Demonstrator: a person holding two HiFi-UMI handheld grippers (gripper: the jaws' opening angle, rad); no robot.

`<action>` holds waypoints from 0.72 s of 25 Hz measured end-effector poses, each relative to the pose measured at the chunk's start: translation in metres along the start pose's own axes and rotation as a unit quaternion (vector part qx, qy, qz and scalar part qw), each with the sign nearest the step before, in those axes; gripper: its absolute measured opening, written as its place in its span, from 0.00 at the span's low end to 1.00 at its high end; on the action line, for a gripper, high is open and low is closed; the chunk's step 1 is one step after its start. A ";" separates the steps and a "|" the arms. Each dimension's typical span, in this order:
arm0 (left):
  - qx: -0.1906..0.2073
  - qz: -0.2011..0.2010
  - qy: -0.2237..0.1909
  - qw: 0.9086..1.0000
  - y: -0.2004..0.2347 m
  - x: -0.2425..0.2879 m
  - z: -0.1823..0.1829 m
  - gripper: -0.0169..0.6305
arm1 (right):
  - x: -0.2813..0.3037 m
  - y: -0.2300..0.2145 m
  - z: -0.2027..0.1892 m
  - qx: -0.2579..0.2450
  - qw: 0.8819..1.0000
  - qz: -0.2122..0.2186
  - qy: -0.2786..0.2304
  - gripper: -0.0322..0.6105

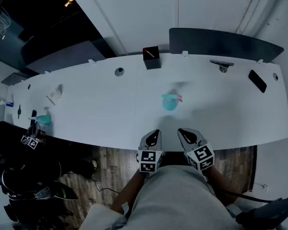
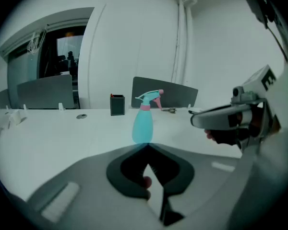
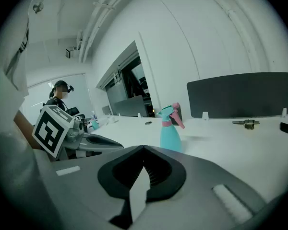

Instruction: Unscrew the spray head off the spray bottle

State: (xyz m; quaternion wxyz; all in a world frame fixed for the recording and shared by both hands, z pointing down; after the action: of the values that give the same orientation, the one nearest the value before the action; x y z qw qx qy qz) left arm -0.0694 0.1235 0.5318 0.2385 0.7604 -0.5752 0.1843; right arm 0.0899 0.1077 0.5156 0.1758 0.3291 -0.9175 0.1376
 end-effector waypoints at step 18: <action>0.026 0.019 0.078 0.996 -0.015 0.072 0.010 0.32 | 0.020 -0.077 -0.013 0.033 0.998 0.037 0.027 0.05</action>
State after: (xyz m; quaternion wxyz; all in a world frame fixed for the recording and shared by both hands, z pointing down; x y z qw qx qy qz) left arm -0.0357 0.0643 0.5609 0.2591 0.7387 -0.5641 0.2625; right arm 0.1290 0.0439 0.5457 0.1840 0.2970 -0.9189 0.1832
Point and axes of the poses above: the fingertips, and each gripper's own axes: x forward along the fingers, y to its left, z out of its top, the point moved 7 cm from there along -x, backward along the fingers, and after that the axes turned 7 degrees about -x, right-handed, at the moved point
